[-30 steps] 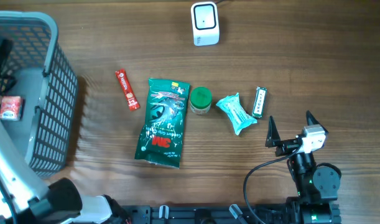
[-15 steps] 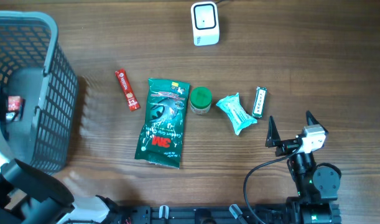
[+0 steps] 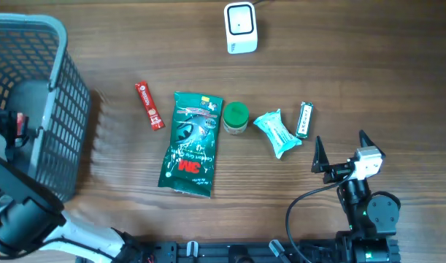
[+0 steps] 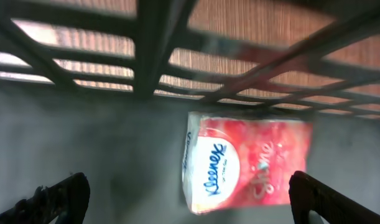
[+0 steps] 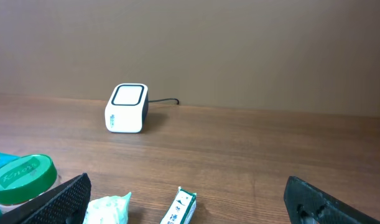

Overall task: Scan the item barcode
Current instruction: 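Reach the left gripper into the basket and grasp the red-white Kleenex pack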

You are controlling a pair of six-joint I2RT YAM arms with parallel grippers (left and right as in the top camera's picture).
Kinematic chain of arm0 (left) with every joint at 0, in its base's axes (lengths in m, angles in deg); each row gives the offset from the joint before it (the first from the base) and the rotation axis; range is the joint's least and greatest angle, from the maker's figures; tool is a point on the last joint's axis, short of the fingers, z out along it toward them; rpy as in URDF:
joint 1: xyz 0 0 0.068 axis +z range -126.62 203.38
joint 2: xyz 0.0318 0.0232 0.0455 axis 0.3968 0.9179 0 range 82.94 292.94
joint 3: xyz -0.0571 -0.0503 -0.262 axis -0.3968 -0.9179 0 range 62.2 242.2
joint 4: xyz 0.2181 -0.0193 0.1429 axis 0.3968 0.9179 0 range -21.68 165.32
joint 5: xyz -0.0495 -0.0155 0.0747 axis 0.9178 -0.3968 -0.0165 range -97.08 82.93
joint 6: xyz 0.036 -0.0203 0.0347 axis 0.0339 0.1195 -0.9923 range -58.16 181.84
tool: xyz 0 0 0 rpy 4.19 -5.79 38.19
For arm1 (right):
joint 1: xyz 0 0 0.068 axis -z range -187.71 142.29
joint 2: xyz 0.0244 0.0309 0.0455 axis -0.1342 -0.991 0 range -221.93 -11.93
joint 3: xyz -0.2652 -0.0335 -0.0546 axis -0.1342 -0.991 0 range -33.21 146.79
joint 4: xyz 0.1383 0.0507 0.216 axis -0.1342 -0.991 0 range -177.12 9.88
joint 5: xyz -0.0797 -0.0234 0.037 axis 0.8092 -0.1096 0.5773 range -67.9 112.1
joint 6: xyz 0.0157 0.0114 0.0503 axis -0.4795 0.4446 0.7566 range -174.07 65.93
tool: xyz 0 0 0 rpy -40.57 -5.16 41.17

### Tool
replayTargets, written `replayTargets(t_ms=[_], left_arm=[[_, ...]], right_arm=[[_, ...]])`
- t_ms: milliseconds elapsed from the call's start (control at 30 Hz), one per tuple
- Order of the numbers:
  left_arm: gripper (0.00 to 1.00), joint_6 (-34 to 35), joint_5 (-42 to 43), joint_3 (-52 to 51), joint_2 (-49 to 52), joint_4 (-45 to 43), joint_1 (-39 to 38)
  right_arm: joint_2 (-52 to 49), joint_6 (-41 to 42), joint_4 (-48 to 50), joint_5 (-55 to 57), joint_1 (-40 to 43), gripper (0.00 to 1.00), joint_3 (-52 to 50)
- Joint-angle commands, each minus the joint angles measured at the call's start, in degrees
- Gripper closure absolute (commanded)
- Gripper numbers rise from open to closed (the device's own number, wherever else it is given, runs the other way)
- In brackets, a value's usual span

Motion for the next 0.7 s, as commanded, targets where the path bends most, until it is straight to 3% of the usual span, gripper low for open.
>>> replayTargets(t_ms=[0, 100, 167, 200, 267, 300, 533, 667], left_arm=[[0.06, -0.98, -0.11, -0.15, 2.75, -3.15, 0.37], [0.11, -2.32, -0.11, -0.15, 3.87, -4.87, 0.37], [0.21, -2.49, -0.13, -0.15, 4.5, -5.09, 0.37], [0.32, -2.49, -0.11, -0.15, 4.66, -5.05, 0.37], [0.84, -2.67, -0.13, -0.15, 5.22, -4.85, 0.37], [0.96, -2.67, -0.11, -0.15, 5.22, -4.63, 0.37], [0.96, -4.15, 2.49, -0.13, 0.81, -2.62, -0.17], [0.96, -3.91, 6.45, -0.09, -10.56, -1.42, -0.22]], right_arm=[[0.28, 0.76, 0.31, 0.55, 0.24, 0.0, -0.07], [0.31, 0.72, 0.31, 0.55, 0.24, 0.0, -0.07], [0.31, 0.74, 0.31, 0.55, 0.24, 0.0, -0.07], [0.31, 0.74, 0.31, 0.55, 0.24, 0.0, -0.07], [0.28, 0.74, 0.31, 0.55, 0.24, 0.0, -0.07], [0.31, 0.74, 0.31, 0.55, 0.24, 0.0, -0.07], [0.28, 0.74, 0.31, 0.55, 0.24, 0.0, -0.07], [0.28, 0.74, 0.31, 0.55, 0.24, 0.0, -0.07]])
